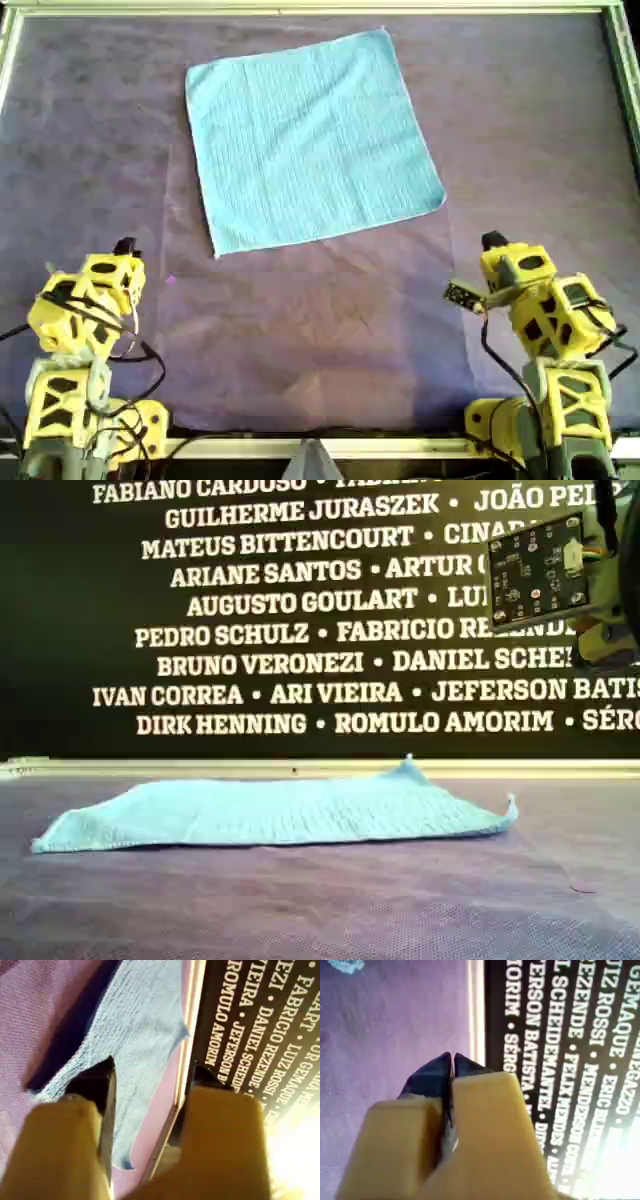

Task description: Fold a cloth

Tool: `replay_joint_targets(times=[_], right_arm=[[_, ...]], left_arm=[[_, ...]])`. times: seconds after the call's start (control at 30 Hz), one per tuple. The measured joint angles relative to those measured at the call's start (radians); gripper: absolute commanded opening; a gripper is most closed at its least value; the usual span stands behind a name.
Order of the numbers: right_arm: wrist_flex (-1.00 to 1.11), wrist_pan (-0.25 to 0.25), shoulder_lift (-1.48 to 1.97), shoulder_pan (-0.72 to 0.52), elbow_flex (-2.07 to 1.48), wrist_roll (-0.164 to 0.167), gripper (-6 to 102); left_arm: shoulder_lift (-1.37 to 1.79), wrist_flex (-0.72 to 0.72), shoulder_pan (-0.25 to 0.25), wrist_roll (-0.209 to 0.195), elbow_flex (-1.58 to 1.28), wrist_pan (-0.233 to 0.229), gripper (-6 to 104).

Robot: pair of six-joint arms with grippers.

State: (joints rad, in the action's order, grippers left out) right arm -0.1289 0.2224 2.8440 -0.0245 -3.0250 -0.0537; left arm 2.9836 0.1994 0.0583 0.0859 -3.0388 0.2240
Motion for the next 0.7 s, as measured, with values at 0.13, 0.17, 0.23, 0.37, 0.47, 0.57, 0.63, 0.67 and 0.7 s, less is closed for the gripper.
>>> replay_joint_targets(times=[0.13, 0.17, 0.23, 0.37, 0.47, 0.57, 0.63, 0.67, 0.7], right_arm=[[0.0, 0.0, -0.147, 0.002, 0.0, 0.127, 1], [0.0, 0.0, -0.238, 0.005, 0.0, 0.183, 1], [0.0, 0.0, -0.319, 0.015, 0.0, 0.225, 1], [0.0, 0.0, -0.347, 0.014, 0.0, 0.25, 1], [0.0, 0.0, -0.348, 0.015, 0.0, 0.25, 1], [0.0, 0.0, -0.348, 0.017, 0.0, 0.25, 1], [0.0, 0.0, -0.35, 0.017, 0.0, 0.25, 1], [0.0, 0.0, -0.348, 0.017, 0.0, 0.25, 1], [0.0, 0.0, -0.348, 0.017, 0.0, 0.25, 1]], left_arm=[[-0.107, 0.0, 0.0, 0.0, 0.0, 0.009, 2], [-0.135, 0.0, 0.0, 0.0, -0.002, 0.009, 2], [-0.152, 0.0, 0.0, 0.0, -0.005, 0.009, 2], [-0.16, 0.0, 0.0, 0.0, -0.006, 0.009, 2], [-0.16, 0.0, 0.0, 0.0, -0.006, 0.009, 2], [-0.16, 0.0, 0.0, -0.005, -0.006, 0.009, 2], [-0.16, 0.0, 0.0, -0.006, -0.006, 0.011, 2], [-0.16, 0.0, 0.0, -0.006, -0.006, 0.011, 2], [-0.16, 0.0, 0.0, -0.006, -0.006, 0.011, 2]])
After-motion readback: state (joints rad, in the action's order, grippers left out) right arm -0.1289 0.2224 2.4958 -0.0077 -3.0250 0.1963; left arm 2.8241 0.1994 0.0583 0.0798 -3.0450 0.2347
